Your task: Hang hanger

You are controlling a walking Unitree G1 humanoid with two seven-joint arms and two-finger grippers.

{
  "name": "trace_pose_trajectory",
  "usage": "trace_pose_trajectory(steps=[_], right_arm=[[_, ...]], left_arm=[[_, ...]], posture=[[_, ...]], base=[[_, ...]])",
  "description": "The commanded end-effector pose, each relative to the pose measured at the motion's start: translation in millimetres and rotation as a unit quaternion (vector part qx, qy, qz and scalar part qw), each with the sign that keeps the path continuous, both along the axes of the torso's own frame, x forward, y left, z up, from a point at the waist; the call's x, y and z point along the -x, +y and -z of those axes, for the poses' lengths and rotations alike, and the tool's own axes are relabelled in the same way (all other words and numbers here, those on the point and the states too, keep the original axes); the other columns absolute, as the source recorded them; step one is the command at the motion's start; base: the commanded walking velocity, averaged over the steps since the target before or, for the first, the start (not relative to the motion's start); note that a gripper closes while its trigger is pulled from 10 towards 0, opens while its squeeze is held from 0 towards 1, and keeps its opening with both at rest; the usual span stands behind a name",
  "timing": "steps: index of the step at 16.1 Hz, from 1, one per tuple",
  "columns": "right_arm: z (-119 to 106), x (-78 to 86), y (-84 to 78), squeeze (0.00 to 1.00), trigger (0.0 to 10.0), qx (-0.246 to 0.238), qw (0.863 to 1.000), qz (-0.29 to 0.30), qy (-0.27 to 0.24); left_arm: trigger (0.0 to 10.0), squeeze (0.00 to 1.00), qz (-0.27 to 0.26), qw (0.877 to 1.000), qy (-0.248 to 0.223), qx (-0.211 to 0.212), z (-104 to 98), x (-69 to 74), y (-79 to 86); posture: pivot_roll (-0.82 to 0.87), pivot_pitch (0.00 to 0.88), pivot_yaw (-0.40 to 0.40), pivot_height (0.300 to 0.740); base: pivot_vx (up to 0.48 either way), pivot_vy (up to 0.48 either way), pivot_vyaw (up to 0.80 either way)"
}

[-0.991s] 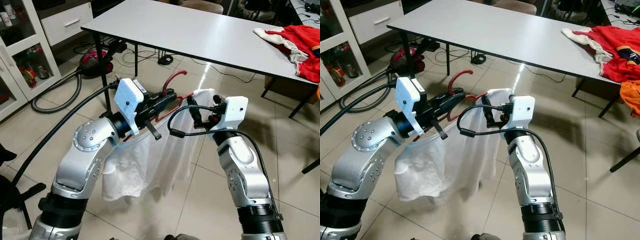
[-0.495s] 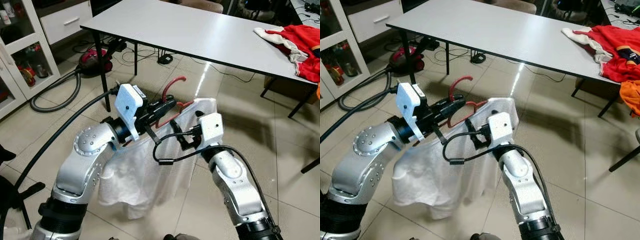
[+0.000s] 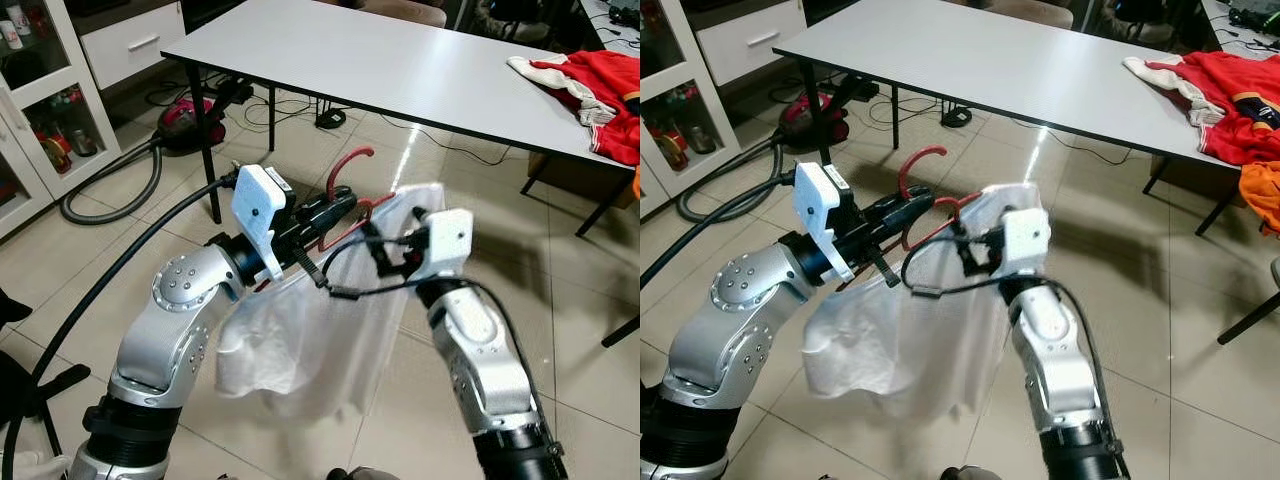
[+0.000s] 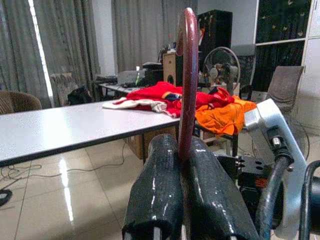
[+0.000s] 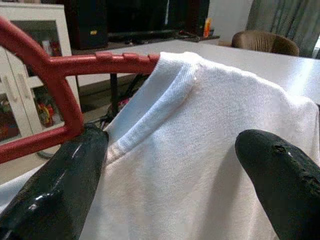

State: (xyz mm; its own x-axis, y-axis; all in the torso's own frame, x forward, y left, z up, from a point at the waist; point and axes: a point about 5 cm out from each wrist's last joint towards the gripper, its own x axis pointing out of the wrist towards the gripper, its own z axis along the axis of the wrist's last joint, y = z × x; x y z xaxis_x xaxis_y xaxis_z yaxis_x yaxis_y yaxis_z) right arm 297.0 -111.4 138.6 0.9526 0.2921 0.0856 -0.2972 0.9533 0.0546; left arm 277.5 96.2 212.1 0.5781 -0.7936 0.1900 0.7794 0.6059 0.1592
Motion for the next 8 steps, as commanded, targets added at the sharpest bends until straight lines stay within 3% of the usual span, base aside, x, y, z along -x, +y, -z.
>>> trace_pose_trajectory(steps=[1, 5, 8], right_arm=[[-9.1, -2.5, -6.1, 0.0, 10.0, -0.009, 1.0, 0.014, -0.02], [-7.4, 0.9, -8.4, 0.0, 10.0, -0.007, 0.999, 0.033, -0.028], [-8.8, -5.8, -12.0, 0.0, 10.0, -0.021, 0.998, 0.054, -0.024]], left_arm=[[10.0, 0.0, 0.01, 1.0, -0.013, 0.002, -6.8, 1.8, -3.0], [10.0, 0.0, 0.011, 1.0, -0.011, 0.0, -4.9, 2.4, -3.6], [10.0, 0.0, 0.013, 1.0, -0.011, -0.001, -5.0, 2.5, -4.9]], posture=[[-0.02, 0.045, -0.095, 0.74], [-0.02, 0.034, -0.097, 0.74], [-0.01, 0.027, -0.098, 0.74]], base=[[0.0, 0.0, 0.0], [0.0, 0.0, 0.0], [0.0, 0.0, 0.0]])
